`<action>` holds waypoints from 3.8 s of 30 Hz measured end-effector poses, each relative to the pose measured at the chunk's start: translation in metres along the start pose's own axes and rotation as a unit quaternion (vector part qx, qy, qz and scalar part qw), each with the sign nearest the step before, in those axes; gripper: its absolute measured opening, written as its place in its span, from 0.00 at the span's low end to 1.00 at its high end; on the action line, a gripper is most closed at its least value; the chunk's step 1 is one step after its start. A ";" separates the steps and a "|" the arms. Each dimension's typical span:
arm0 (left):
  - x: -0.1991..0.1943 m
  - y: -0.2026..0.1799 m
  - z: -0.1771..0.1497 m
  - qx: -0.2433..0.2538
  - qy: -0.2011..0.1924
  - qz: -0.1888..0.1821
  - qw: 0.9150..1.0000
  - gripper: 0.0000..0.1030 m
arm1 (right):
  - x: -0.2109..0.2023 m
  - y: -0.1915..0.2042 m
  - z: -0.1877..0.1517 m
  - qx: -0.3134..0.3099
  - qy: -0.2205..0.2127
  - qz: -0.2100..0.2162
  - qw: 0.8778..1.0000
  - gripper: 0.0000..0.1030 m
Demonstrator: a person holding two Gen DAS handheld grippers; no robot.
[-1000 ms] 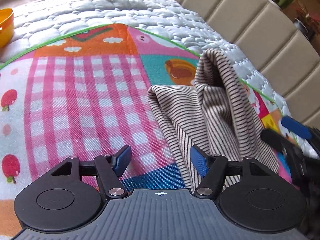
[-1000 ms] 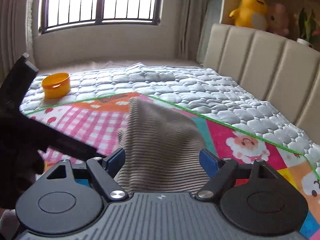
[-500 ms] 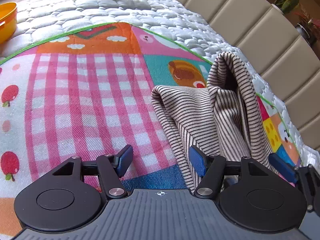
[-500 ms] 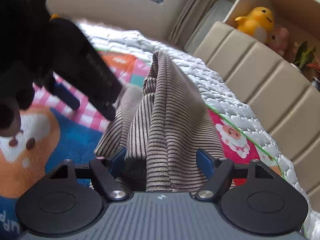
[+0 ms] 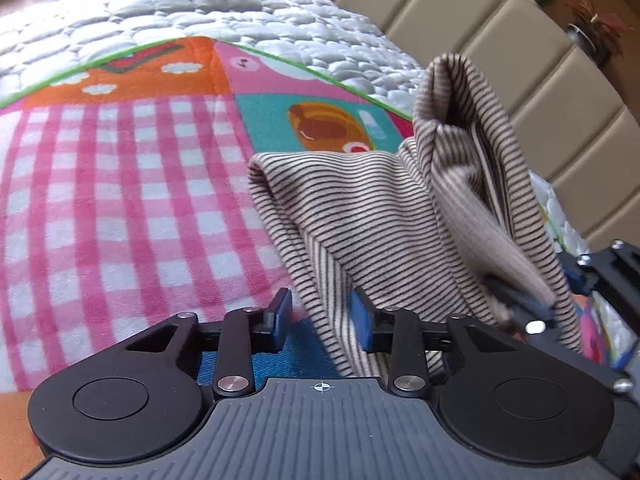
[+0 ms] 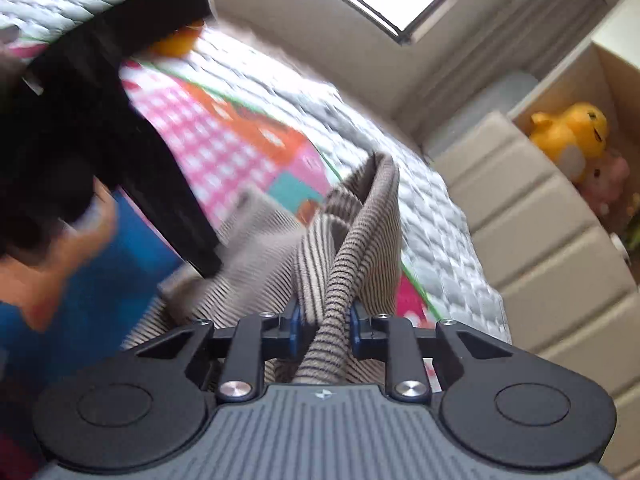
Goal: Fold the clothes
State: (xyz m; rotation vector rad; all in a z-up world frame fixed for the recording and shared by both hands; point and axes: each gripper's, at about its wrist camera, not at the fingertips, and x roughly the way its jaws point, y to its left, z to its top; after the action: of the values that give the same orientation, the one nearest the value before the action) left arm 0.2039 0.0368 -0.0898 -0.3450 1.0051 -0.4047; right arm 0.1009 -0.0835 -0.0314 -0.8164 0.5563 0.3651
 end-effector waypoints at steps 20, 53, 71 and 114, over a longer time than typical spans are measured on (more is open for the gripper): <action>-0.020 0.001 0.036 0.008 -0.067 -0.079 0.995 0.31 | -0.003 0.000 0.007 -0.019 -0.024 0.100 0.995 0.96; -0.008 0.013 0.033 0.029 -0.058 -0.066 0.996 0.32 | 0.077 -0.079 -0.078 0.398 0.144 0.152 0.893 1.00; -0.031 -0.003 0.004 0.001 -0.018 -0.034 0.999 0.66 | 0.078 -0.066 -0.071 0.350 0.139 0.143 0.916 1.00; -0.018 -0.004 0.004 0.034 -0.036 0.048 0.998 0.83 | 0.079 -0.108 -0.087 0.442 0.131 0.117 0.880 1.00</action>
State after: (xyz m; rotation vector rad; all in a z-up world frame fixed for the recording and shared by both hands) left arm 0.1984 0.0429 -0.0725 -0.2474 0.9318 -0.3362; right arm 0.1907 -0.2109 -0.0639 0.0998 0.9787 0.1795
